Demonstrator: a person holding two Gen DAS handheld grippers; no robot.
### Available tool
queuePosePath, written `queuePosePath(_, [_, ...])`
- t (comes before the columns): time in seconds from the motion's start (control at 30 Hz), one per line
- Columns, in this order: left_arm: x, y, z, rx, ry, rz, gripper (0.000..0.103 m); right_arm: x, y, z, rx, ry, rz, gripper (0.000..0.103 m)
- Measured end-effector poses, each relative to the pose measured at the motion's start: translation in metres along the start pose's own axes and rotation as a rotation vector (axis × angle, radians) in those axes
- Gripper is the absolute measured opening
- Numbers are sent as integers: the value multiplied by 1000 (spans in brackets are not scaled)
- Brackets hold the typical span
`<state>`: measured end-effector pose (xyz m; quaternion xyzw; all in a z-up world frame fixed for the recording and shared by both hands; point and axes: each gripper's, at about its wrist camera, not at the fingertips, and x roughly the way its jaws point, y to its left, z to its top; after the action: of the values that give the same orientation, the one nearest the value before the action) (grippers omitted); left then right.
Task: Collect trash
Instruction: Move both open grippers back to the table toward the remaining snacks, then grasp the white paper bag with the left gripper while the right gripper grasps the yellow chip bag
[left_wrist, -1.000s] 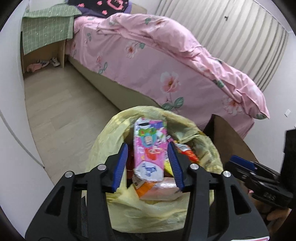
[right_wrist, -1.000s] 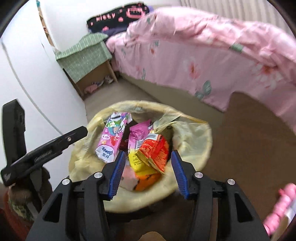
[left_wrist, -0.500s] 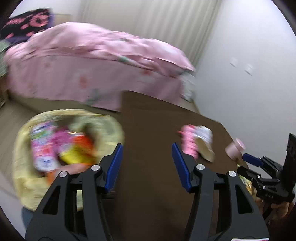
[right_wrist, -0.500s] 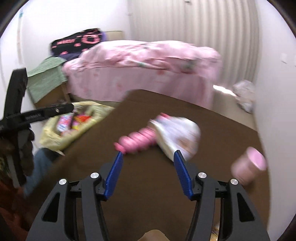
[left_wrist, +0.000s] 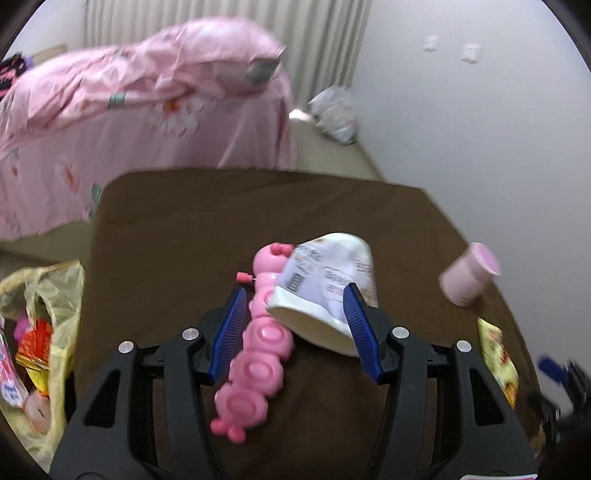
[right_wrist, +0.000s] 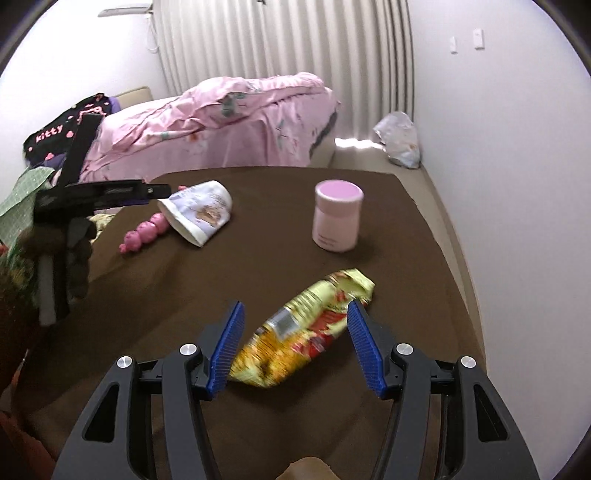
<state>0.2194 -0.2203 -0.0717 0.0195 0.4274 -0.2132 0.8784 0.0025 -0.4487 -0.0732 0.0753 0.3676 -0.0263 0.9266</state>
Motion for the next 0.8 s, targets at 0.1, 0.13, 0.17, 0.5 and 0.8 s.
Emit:
queuePosePath(0.1, [17, 5, 1, -43, 61, -13, 42, 1, -12, -5, 62, 5, 8, 54])
queuePosePath(0.13, [14, 6, 0, -47, 43, -20, 34, 3, -17, -6, 94, 10, 13, 54])
queuePosePath(0.17, [10, 6, -2, -43, 28, -30, 30, 6, -22, -8, 126, 17, 15, 54])
queuePosePath(0.5, [-68, 13, -51, -25, 23, -94, 21, 44, -26, -15, 260, 116, 131, 54])
queuePosePath(0.8, [-89, 42, -100, -90, 56, -127, 21, 55, 47, -2, -24, 168, 191, 54])
